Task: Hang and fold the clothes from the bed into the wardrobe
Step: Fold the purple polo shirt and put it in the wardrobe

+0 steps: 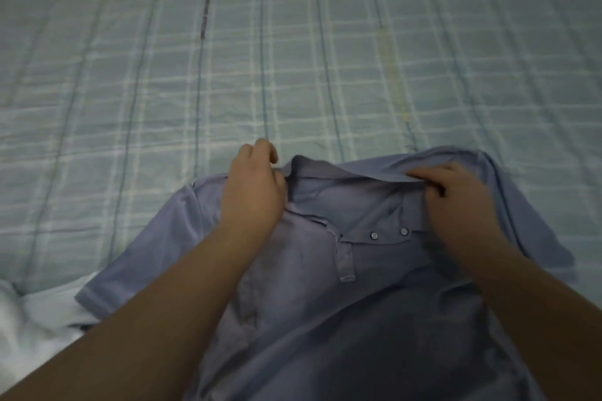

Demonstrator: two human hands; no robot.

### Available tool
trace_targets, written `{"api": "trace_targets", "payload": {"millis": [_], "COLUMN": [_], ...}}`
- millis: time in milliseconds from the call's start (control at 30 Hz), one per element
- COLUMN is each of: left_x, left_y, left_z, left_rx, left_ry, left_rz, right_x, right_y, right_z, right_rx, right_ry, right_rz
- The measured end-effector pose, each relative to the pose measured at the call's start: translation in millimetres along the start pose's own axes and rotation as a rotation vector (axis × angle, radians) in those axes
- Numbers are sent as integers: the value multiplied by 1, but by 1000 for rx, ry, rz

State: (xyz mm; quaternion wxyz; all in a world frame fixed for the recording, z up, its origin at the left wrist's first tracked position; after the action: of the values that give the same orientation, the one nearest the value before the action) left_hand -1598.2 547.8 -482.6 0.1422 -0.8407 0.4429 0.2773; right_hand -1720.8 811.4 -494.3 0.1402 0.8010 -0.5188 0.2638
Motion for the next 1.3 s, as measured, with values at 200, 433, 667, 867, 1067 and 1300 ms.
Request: {"api": "trace_targets", "payload": {"millis": [200, 433, 667, 867, 1067, 1300], "left_x": [59, 41, 29, 52, 49, 1], "left_y": [-30, -45, -49, -57, -63, -57], "left_z": [-13, -14, -2, -8, -15, 5], "left_rx": [67, 209, 168, 190, 180, 297], "left_ry": [-35, -129, -198, -113, 184, 361], "left_rz": [186, 29, -124, 40, 153, 140], "right_x": [3, 11, 10, -2, 2, 26], "right_y": [-13, -19, -14, -12, -19, -15], "right_z": [2, 3, 8, 6, 0, 20], "right_rx": [0, 21, 31, -1, 12, 76], "right_ry": [106, -88, -63, 308, 309, -289], "right_rz": [48, 132, 65, 356, 366, -296]}}
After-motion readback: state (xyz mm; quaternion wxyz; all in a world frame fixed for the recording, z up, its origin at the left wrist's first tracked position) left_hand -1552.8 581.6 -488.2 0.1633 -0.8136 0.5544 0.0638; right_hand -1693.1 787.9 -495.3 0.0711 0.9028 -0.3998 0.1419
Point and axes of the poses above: each hand's wrist, its own y-axis towards the middle knuckle, its own z-axis out of the palm, x = y × z, the point moved 1 cm from there along y, towards the middle knuckle, and after that the axes turned 5 degrees about x, right-handed, at the moved point
